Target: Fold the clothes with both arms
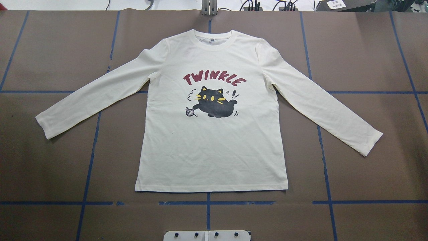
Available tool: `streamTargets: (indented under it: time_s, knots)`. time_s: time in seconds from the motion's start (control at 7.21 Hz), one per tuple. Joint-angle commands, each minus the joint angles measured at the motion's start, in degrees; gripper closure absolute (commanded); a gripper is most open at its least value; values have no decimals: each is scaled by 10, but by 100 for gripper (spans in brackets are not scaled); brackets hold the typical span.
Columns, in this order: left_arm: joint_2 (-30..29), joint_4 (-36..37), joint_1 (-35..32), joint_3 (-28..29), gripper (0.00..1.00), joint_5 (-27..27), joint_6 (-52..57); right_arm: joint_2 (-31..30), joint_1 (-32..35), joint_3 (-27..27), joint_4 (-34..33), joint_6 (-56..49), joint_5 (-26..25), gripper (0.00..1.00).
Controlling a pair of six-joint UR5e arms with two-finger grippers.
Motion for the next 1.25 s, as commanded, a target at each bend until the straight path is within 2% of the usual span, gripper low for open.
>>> streamTargets:
  time_s: [0.0,0.28,0.42,0.55,0.69,0.83,1.11]
  knots:
    - [2,1,0,-2,0,-1,-1,-2,-37,4,79,88,7,0]
    - [4,-1,0,-2,0,0,-1,-25,-132,0,252,284,-28,0]
    - [5,-2,0,-2,0,0,-1,-40,-183,1,323,380,-66,0]
    - [5,-3,1,-2,0,0,-1,-50,-243,0,381,472,-130,4]
    - [5,-3,1,-1,0,0,-1,-59,-278,2,391,521,-150,18]
    - [5,-4,0,-2,0,0,-1,-78,-288,13,390,536,-151,26]
    - [5,-4,1,-1,0,0,-2,-92,-311,17,390,537,-162,31]
